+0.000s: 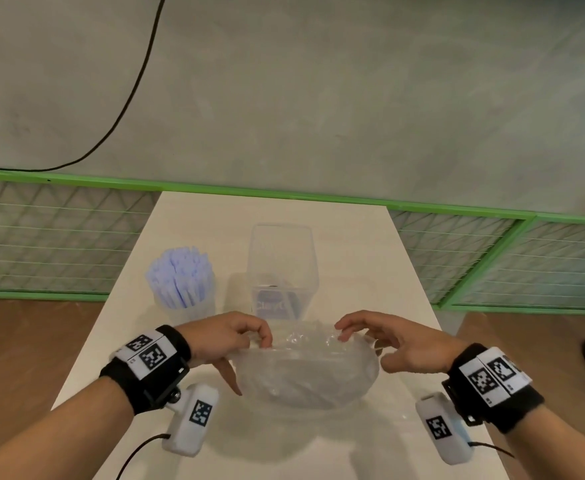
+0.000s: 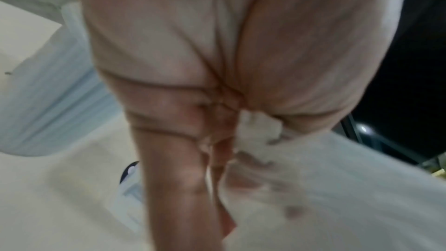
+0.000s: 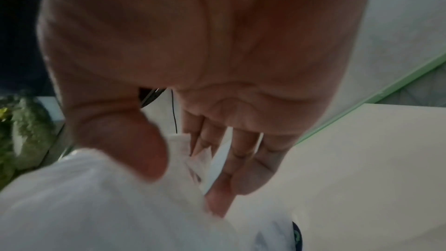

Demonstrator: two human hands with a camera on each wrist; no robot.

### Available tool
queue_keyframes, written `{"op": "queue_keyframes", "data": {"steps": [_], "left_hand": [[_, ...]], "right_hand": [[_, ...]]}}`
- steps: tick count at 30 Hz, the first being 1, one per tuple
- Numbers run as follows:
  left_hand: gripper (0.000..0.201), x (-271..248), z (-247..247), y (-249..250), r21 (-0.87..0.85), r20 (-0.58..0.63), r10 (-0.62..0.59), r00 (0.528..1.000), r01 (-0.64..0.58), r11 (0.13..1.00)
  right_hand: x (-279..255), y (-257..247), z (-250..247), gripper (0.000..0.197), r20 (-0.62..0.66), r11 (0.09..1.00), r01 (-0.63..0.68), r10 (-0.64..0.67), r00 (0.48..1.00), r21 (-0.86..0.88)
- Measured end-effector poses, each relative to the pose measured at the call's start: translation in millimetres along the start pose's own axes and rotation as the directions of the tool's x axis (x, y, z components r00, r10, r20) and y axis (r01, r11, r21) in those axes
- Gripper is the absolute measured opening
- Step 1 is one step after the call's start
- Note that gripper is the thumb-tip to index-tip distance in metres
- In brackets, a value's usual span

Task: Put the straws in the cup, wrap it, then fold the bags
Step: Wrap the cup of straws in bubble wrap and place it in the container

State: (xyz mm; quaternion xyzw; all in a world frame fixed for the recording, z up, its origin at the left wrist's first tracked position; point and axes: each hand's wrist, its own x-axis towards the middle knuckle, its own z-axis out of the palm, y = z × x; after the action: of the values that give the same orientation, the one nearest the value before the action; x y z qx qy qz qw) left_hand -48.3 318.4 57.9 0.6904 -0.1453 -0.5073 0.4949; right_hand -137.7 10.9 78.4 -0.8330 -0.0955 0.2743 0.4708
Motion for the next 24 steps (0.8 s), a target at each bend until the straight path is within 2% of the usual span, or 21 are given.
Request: {"op": "queue_keyframes", "data": {"steps": [2, 5, 7, 9, 12, 13, 17, 19, 22, 24], "left_hand": [[0.012, -2, -1, -6, -0.079, 0.003, 0.005, 1.000, -0.005, 0.997], [0.026, -7, -2, -17, -0.175, 0.005, 0.034, 0.999, -0.033, 0.984], [0.036, -11, -4, -24, -0.214, -0.020, 0.064, 0.998, -0.066, 0.974], [0.042, -12, -7, -32, -0.142, -0.049, 0.110, 0.993, -0.116, 0.983], [0.046, -12, -6, -42, 0.193, -0.108, 0.223, 0.969, -0.200, 0.961], [0.047, -12, -5, -44, 0.253, -0.140, 0.246, 0.959, -0.206, 0.945], [0.037, -9, 2, -45, 0.218, -0.290, 0.356, 0.888, -0.301, 0.928], [0.038, -6, 3, -45, 0.220, -0.328, 0.392, 0.860, -0.334, 0.917], [0.035, -3, 5, -48, 0.236, -0.302, 0.451, 0.840, -0.392, 0.889], [0.032, -1, 6, -50, 0.283, -0.279, 0.499, 0.821, -0.426, 0.859]], "right_hand": [[-1, 4, 1, 0.067, 0.008, 0.996, 0.015, -0.014, 1.000, -0.084], [0, 7, 0, 0.052, -0.033, 0.991, -0.020, 0.016, 0.999, -0.131], [4, 10, -4, 0.046, -0.070, 0.995, -0.021, 0.014, 0.997, -0.102], [9, 15, -5, 0.042, -0.101, 0.999, -0.007, 0.002, 0.995, -0.048], [16, 22, 0, 0.035, -0.153, 1.000, 0.021, -0.021, 0.988, -0.002], [18, 25, 2, 0.033, -0.174, 0.999, 0.031, -0.027, 0.984, 0.017], [23, 35, 10, 0.033, -0.312, 0.993, 0.054, -0.019, 0.950, 0.103], [25, 41, 16, 0.032, -0.390, 0.993, 0.060, -0.014, 0.921, 0.106], [23, 43, 25, 0.033, -0.445, 0.988, 0.096, -0.033, 0.895, 0.118], [19, 42, 29, 0.031, -0.421, 0.984, 0.158, -0.110, 0.900, 0.081]]}}
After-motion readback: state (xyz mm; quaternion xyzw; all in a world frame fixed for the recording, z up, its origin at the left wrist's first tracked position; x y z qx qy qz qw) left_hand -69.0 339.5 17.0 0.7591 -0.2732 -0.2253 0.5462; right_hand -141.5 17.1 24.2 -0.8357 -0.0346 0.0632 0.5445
